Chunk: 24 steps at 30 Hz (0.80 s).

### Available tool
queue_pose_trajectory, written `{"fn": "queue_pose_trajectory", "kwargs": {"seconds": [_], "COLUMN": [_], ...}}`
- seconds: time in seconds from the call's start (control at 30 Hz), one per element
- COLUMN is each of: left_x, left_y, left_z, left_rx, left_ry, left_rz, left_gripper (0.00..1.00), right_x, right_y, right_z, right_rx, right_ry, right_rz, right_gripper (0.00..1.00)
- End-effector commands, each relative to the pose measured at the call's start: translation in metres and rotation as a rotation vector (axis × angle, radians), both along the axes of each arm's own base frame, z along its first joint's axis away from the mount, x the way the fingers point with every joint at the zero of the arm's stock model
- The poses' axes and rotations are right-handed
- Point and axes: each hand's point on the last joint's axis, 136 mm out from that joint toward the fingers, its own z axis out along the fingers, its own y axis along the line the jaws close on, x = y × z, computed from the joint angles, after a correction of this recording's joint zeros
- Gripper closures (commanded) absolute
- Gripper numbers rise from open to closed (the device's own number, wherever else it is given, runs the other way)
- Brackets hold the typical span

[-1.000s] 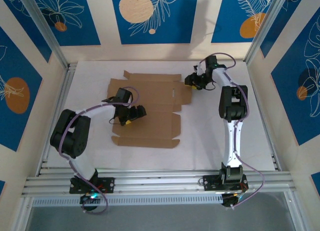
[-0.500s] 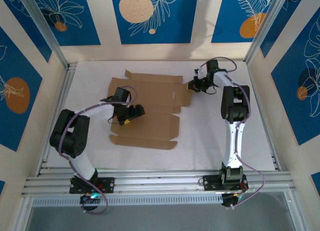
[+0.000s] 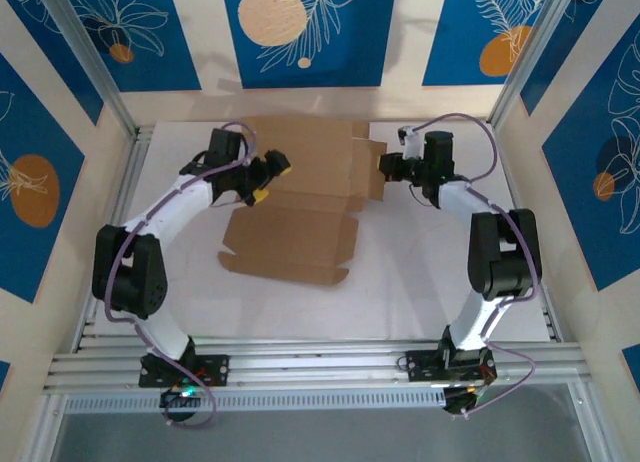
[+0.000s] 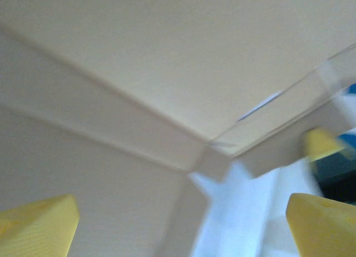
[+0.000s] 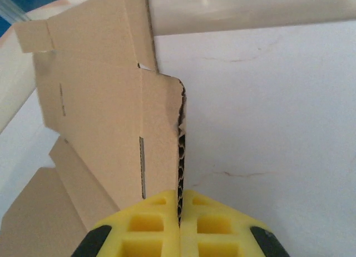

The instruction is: Fold the paper box

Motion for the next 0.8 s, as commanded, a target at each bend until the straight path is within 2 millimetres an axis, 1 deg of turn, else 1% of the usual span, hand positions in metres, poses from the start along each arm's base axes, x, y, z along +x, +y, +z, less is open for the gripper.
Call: {"fn": "queue_pose_trajectory", "kwargs": {"seconds": [0.0,0.1,0.17,0.3,0.37,0.5,0.63,0.7,0.77], "left_x": [0.023,0.047,0.058,0.071,0.076,0.084,0.084,0.082,0.083], "left_y": [-0.002,-0.006,-0.004,0.002,0.003,0.011,0.017,0.023,0.028], "left_z": [0.045,0.067,0.068,0.061,0.061,0.052,0.036,0.028,0.023], "left_rx": [-0.239,-0.353,-0.332,-0.277,-0.272,-0.231,-0.179,-0.136,-0.120], "left_ry": [0.009,-0.010,0.026,0.127,0.151,0.215,0.301,0.337,0.347], "left_rz": [0.114,0.176,0.210,0.292,0.319,0.379,0.414,0.438,0.462], "left_gripper": [0.04,0.02,0.01,0.00,0.00,0.00,0.00,0.03,0.06], "right_x": [0.001,-0.010,-0.016,-0.028,-0.033,-0.042,-0.047,-0.050,-0.053], "right_y": [0.007,0.015,0.018,0.025,0.030,0.036,0.037,0.039,0.042], "right_z": [0.037,0.042,0.043,0.048,0.050,0.050,0.053,0.055,0.055], "right_rx": [-0.040,-0.084,-0.113,-0.132,-0.150,-0.189,-0.199,-0.207,-0.217], "right_ry": [-0.227,-0.312,-0.353,-0.413,-0.443,-0.488,-0.514,-0.529,-0.538], "right_rz": [0.001,0.007,0.006,0.028,0.047,0.068,0.073,0.084,0.096], "right_gripper": [1.00,1.00,1.00,1.00,1.00,1.00,1.00,1.00,1.00]}}
